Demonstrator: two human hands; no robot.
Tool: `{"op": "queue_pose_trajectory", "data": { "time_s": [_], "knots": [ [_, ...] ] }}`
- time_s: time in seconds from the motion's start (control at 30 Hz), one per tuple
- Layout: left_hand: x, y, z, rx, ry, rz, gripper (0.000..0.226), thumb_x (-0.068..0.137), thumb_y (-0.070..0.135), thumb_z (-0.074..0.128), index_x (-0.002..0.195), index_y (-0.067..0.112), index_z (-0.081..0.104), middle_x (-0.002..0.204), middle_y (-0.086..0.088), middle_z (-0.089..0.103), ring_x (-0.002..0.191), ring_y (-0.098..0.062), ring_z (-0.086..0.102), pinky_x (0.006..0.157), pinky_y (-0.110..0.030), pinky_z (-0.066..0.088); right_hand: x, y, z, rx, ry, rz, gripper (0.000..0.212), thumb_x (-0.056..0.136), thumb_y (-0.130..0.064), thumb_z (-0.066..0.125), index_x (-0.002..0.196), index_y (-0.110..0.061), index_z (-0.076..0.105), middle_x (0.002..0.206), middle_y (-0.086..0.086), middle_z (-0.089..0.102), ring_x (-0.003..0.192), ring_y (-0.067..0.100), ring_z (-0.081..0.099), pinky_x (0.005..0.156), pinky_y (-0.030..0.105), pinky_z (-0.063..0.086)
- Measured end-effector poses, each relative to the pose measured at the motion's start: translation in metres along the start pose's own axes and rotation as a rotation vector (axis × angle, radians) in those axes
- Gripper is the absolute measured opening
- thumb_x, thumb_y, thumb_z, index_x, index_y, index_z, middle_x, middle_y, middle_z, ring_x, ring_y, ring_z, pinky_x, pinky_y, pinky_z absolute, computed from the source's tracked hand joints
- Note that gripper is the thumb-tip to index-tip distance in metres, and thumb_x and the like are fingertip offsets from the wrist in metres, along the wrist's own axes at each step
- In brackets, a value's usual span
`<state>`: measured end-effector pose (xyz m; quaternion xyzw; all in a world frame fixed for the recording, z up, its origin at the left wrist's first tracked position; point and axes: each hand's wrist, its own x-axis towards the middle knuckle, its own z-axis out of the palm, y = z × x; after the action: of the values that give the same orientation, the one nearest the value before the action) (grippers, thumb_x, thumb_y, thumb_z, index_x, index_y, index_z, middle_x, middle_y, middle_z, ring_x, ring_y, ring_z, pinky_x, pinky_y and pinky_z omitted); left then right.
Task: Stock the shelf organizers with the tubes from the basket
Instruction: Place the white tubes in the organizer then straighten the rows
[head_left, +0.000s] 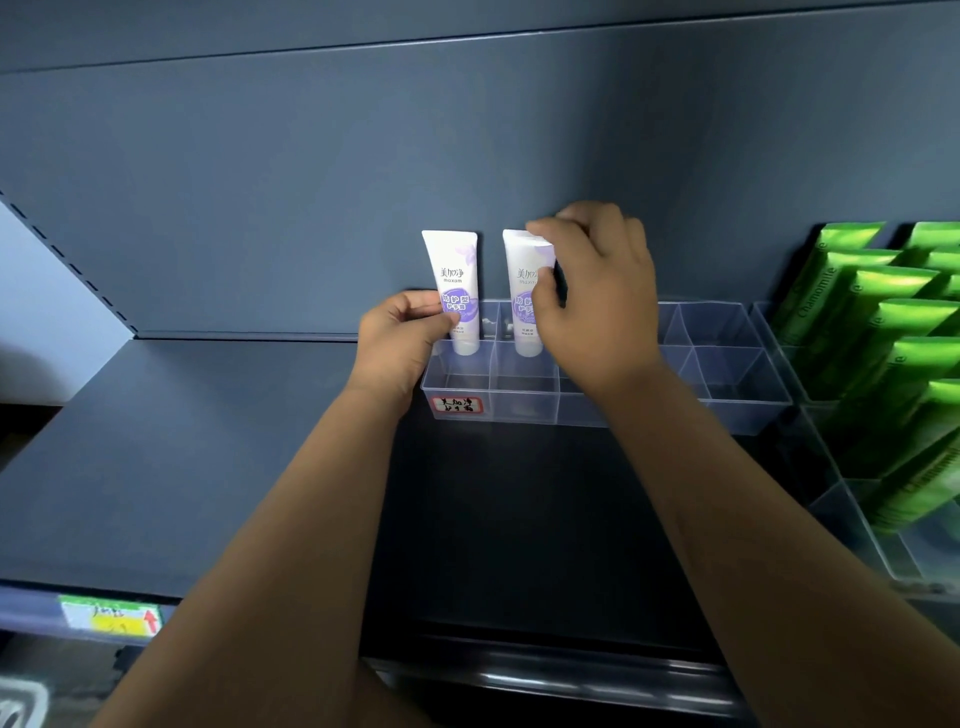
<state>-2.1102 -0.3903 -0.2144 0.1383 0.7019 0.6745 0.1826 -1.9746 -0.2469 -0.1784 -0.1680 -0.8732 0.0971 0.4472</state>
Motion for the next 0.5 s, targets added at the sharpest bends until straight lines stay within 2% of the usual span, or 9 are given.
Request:
{"op": "queue_pose_trajectory", "data": {
  "time_s": [0.13, 0.2, 0.27, 0.33, 0.4, 0.5],
  "knots": [
    [0.000, 0.005, -0.001, 0.063, 0.083, 0.009, 0.021, 0.085, 0.013, 0.079, 0.102, 0.006, 0.069, 0.097, -0.008, 0.078, 0.089, -0.022, 0.075, 0.091, -0.046, 0.060, -0.003, -0.019, -0.005, -0.047, 0.006, -0.091, 0.036, 0.082, -0.013, 0.059, 0.117, -0.018, 0.068, 0.121, 0.005, 0.061, 0.112, 0.029, 0.054, 0.089, 0.041, 0.045],
    [-0.006, 0.015, 0.000, 0.185, 0.149, 0.059, 0.024, 0.088, 0.024, 0.074, 0.104, 0.009, 0.066, 0.098, -0.006, 0.074, 0.088, -0.021, 0.070, 0.090, -0.046, 0.059, -0.005, -0.030, -0.007, -0.048, 0.005, -0.110, 0.034, 0.083, -0.015, 0.059, 0.115, -0.017, 0.069, 0.121, 0.005, 0.062, 0.112, 0.030, 0.055, 0.091, 0.040, 0.044],
    [-0.020, 0.027, -0.001, 0.401, 0.198, 0.132, 0.031, 0.094, 0.034, 0.065, 0.115, 0.011, 0.063, 0.109, -0.003, 0.069, 0.101, -0.023, 0.065, 0.088, -0.039, 0.052, -0.010, -0.044, -0.010, -0.035, -0.016, -0.113, 0.036, 0.085, -0.018, 0.059, 0.120, -0.017, 0.068, 0.127, 0.004, 0.062, 0.117, 0.030, 0.055, 0.096, 0.040, 0.043],
    [-0.039, 0.034, -0.008, 0.623, 0.220, 0.233, 0.044, 0.098, 0.041, 0.057, 0.129, 0.010, 0.058, 0.129, -0.004, 0.062, 0.120, -0.024, 0.057, 0.094, -0.035, 0.046, -0.015, -0.059, -0.014, 0.015, -0.059, -0.086, 0.042, 0.091, -0.023, 0.059, 0.132, -0.016, 0.063, 0.138, 0.005, 0.059, 0.130, 0.029, 0.051, 0.108, 0.042, 0.040],
    [-0.062, 0.038, -0.022, 0.771, 0.217, 0.319, 0.054, 0.099, 0.048, 0.053, 0.139, 0.012, 0.052, 0.142, -0.006, 0.054, 0.131, -0.026, 0.049, 0.103, -0.039, 0.043, -0.022, -0.079, -0.022, 0.084, -0.142, -0.026, 0.049, 0.098, -0.031, 0.053, 0.144, -0.016, 0.053, 0.149, 0.005, 0.052, 0.140, 0.027, 0.045, 0.115, 0.045, 0.036],
    [-0.105, 0.046, -0.050, 0.896, 0.235, 0.376, 0.065, 0.098, 0.055, 0.047, 0.147, 0.012, 0.044, 0.151, -0.006, 0.047, 0.140, -0.028, 0.040, 0.113, -0.048, 0.038, -0.034, -0.113, -0.041, 0.132, -0.307, 0.053, 0.058, 0.105, -0.045, 0.040, 0.156, -0.020, 0.034, 0.160, 0.000, 0.039, 0.147, 0.022, 0.034, 0.120, 0.043, 0.031]
  ]
}}
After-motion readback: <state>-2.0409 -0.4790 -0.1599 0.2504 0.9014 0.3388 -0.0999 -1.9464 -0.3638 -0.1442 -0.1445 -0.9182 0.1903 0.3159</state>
